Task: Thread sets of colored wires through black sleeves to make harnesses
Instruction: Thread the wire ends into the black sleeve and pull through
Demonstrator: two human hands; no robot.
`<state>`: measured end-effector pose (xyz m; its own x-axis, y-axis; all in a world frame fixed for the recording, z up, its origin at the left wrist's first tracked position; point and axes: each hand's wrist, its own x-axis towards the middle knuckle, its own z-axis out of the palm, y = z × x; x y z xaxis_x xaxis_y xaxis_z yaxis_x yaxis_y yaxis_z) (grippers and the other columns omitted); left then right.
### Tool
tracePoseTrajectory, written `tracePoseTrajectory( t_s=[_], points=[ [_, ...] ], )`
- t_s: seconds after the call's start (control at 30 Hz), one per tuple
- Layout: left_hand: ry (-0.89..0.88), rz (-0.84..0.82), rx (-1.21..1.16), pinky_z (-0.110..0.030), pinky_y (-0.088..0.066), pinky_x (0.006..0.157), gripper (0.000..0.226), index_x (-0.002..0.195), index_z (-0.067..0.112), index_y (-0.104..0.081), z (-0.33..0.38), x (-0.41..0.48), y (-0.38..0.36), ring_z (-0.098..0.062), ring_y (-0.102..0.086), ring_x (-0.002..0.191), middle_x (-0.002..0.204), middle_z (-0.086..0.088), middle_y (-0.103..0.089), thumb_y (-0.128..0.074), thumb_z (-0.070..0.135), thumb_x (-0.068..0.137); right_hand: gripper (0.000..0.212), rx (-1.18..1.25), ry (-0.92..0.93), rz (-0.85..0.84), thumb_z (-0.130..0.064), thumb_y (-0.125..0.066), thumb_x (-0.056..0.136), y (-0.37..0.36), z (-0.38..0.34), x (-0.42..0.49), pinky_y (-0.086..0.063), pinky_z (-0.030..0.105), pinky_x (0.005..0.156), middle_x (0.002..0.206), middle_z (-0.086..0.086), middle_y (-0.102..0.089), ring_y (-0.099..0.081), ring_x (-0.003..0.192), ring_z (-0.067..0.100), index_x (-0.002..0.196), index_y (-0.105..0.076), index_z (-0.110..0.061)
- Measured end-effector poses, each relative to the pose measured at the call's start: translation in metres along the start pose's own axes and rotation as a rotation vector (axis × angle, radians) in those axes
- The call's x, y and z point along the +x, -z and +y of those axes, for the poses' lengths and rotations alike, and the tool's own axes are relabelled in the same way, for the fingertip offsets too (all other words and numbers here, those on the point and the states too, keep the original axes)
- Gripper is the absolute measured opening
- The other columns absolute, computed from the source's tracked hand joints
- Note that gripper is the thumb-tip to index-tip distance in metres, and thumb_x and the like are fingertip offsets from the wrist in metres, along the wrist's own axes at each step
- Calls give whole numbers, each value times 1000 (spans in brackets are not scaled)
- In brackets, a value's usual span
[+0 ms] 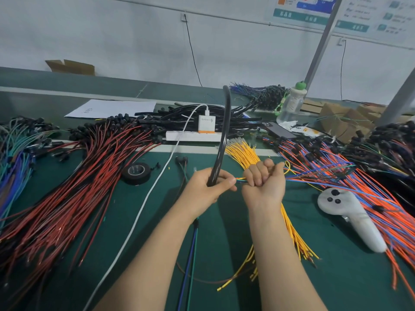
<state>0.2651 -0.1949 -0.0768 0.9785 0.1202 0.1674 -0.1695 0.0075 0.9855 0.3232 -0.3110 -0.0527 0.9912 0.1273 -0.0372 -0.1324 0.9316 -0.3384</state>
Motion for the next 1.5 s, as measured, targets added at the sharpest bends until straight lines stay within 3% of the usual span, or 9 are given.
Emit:
tracePoseTrajectory(
  t_s=[0.1, 0.27, 0.43, 0.6, 0.8, 0.97, 1.17, 1.5],
  points=[
    [-50, -15, 37, -13, -29, 41, 9, 88, 11, -67, -2, 1, 2, -2, -33, 39, 75, -3, -72, -60, 16, 92, 51, 29, -49, 10, -42, -26, 104, 1, 0, 1, -14, 18, 30, 39, -7, -22, -19, 29, 6, 64, -41, -14],
    [-80, -50, 188, -21, -28, 45, 22, 74, 21, -71, -4, 2, 6, -7, -32, 42, 80, -32, -61, -60, 26, 92, 49, 64, -174, 58, -42, -27, 104, 6, -4, 3, -13, 18, 29, 38, -7, -22, -19, 27, 7, 64, -37, -15],
    [56, -102, -235, -12, -27, 40, 22, 92, 13, -67, -3, 1, 6, -2, -27, 38, 74, -5, -70, -60, 32, 87, 47, 187, -207, 50, -38, -29, 104, 6, -4, 2, -12, 19, 31, 40, -6, -22, -16, 29, 8, 64, -37, -15],
    [97, -200, -445, -11, -26, 41, 25, 98, 13, -68, -1, -2, 3, -1, -26, 40, 71, 1, -63, -58, 29, 82, 44, 277, -247, 42, -34, -31, 104, 5, -2, 0, -14, 19, 28, 39, -5, -22, -20, 26, 9, 66, -38, -14],
    [76, -187, -472, -12, -24, 40, 18, 89, 11, -67, 2, -4, -5, -1, -26, 39, 63, 1, -57, -60, 25, 80, 44, 331, -263, 14, -36, -33, 103, 1, 1, -3, -17, 18, 28, 40, -5, -24, -23, 27, 9, 67, -41, -11],
    [119, -151, -458, -13, -23, 40, 22, 95, 11, -60, 2, -3, -10, -1, -26, 39, 58, 4, -50, -62, 25, 78, 45, 261, -234, 4, -35, -32, 104, -4, 5, -6, -16, 18, 28, 39, -5, -24, -21, 27, 8, 67, -40, -11],
    [112, -225, -646, -11, -27, 40, 19, 91, 15, -72, 2, -5, -10, 0, -28, 40, 67, 1, -58, -57, 25, 85, 46, 332, -216, -32, -36, -31, 104, -6, 4, -8, -17, 19, 27, 38, -4, -23, -21, 26, 9, 66, -42, -11],
    [80, -72, -457, -12, -22, 40, 11, 89, 15, -55, 7, -5, -15, -1, -25, 39, 54, 6, -45, -58, 24, 82, 45, 302, -207, -33, -35, -31, 103, -8, 8, -12, -17, 19, 28, 39, -5, -23, -20, 27, 9, 65, -41, -12]
  ],
)
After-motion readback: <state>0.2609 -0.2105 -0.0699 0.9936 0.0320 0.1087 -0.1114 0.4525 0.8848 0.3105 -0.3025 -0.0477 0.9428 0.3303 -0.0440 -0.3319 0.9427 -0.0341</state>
